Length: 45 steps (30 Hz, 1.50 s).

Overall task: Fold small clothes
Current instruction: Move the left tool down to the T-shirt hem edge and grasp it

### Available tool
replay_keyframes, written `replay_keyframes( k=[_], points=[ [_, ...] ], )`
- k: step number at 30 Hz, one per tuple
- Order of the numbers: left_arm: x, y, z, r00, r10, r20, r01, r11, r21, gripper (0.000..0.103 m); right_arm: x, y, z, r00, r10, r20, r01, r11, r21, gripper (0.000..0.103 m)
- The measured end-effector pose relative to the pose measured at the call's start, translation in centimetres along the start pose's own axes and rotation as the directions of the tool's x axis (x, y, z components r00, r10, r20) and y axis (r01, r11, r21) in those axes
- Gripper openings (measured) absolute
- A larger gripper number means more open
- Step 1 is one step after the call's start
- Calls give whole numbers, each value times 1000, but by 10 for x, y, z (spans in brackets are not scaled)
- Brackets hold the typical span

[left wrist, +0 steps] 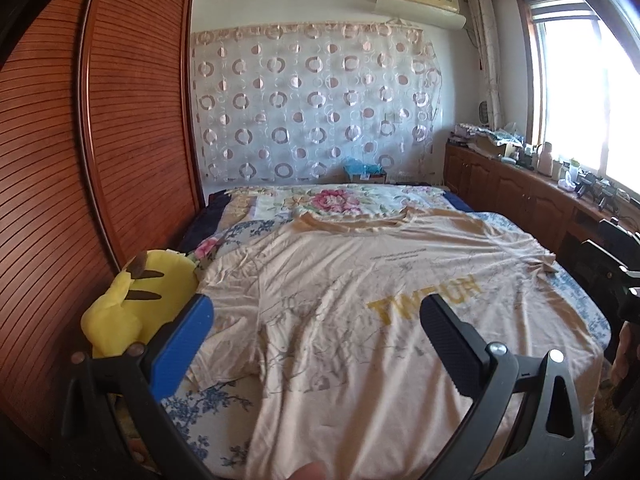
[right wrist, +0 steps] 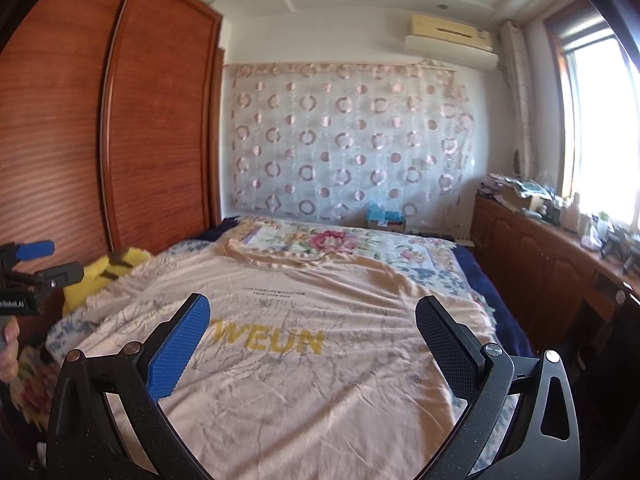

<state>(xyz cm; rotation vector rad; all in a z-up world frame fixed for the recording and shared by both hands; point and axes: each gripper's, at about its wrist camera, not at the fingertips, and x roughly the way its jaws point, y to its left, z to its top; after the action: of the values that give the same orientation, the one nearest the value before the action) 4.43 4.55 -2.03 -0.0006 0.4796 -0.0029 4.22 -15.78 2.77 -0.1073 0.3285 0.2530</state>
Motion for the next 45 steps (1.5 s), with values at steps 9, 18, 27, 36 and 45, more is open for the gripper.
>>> replay_keyframes(
  k=[9,18,27,36,45],
  points=[
    [45,49,2,997,-18,-76,20,1000,23,103,61,42,2,983,166,-72,-171,983,-60,103],
    [83,103,-8,981,-47,-188,41,998,-36,103,113,69,-12,952,223,-210,-236,971,-39,103],
    [131,143,-27,939,-103,-329,63,989,-131,91,133,87,-18,918,279,-282,-293,956,-8,101],
    [171,173,-49,879,-145,-454,34,969,-243,59,144,105,-38,888,278,-367,-330,940,-86,96],
    [179,174,-47,871,-118,-477,16,977,-213,29,159,104,-46,870,283,-405,-344,935,-86,96]
  ],
)
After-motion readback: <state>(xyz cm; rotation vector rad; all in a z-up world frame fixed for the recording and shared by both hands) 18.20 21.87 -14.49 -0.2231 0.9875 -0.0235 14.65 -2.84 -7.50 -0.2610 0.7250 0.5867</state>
